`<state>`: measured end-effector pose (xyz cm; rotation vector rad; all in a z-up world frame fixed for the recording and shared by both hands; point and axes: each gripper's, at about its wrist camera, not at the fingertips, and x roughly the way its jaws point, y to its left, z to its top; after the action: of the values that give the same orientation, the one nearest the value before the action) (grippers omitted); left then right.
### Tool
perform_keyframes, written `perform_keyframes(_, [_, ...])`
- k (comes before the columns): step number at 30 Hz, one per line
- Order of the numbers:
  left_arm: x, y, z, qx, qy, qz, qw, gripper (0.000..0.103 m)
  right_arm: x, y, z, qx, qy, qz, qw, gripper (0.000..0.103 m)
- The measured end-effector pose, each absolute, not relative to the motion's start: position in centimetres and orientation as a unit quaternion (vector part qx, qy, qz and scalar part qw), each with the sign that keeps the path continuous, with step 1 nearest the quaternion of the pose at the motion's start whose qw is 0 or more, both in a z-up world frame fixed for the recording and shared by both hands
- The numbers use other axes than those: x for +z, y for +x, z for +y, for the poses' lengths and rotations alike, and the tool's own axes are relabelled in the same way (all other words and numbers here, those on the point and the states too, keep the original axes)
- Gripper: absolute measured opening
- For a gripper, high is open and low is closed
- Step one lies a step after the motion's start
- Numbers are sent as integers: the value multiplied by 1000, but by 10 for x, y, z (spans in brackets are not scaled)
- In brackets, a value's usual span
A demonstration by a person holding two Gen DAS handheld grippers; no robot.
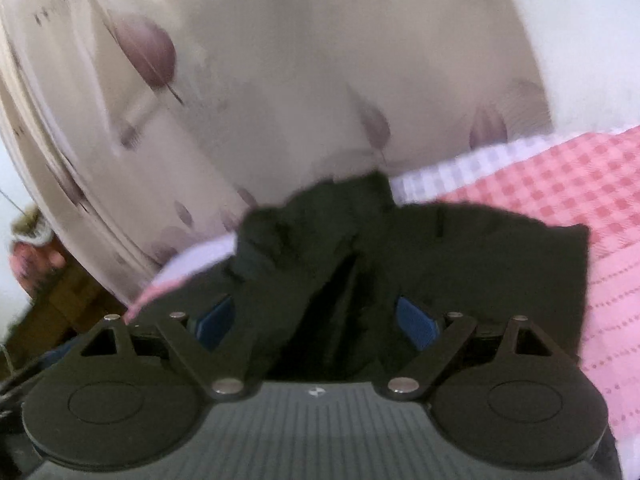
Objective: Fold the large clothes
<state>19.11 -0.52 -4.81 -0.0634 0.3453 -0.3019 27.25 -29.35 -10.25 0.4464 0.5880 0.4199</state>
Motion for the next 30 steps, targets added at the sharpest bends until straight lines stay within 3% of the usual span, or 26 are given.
perform_keyframes(2, [-52,189,16,-114,-31,181,976,103,-108,288,-274,195,186,312,911,83])
perform_keyframes(3, [-57,192,27,-91,-32,187,978,103,-110,291,-266,199,165,318,912,67])
perform_keyframes(4, [-60,194,35,-72,-34,192,978,103,-111,295,-256,208,143,329,910,22])
perform_keyframes(7, [-65,201,67,-21,-51,208,977,103,-97,280,-248,205,109,294,927,10])
perform_keyframes(12, [-67,204,106,16,-76,213,974,103,-80,252,-273,172,97,246,949,9])
perform_keyframes(20, [-91,229,113,60,-81,265,959,101,-124,268,-280,175,131,284,934,9])
perform_keyframes(30, [-109,248,114,91,-76,318,941,103,-140,276,-270,149,104,308,934,10])
